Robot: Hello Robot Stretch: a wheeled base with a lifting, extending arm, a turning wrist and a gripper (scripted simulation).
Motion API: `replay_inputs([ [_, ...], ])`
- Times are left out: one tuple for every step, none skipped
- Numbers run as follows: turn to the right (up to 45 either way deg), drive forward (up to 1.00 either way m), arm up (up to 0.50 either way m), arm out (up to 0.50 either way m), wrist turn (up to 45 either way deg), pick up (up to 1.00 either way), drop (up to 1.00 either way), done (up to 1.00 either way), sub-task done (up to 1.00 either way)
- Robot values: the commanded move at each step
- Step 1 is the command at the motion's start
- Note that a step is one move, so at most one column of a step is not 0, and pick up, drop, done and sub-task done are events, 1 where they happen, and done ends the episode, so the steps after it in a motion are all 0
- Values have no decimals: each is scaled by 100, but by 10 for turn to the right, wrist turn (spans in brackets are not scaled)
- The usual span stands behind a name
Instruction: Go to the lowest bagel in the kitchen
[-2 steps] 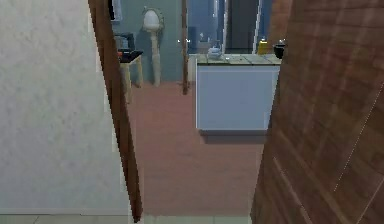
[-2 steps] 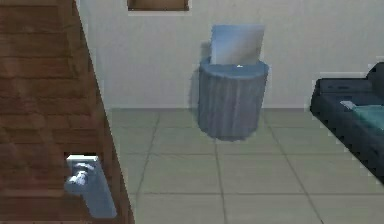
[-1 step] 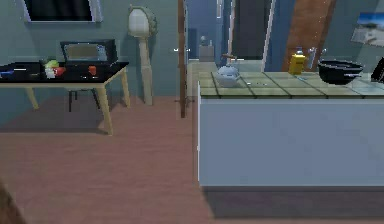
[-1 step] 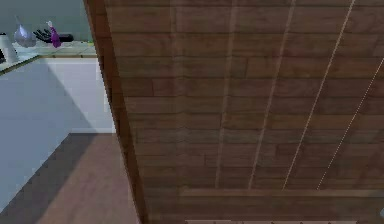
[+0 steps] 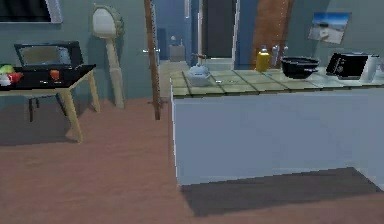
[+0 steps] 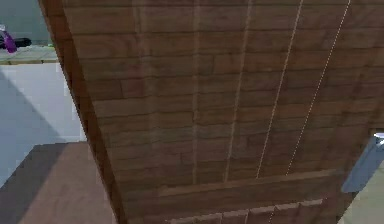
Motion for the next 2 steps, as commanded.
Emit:
replay_inputs([
  [30,0,0,0,0,0,0,0,0],
  [0,25,0,0,0,0,0,0,0],
])
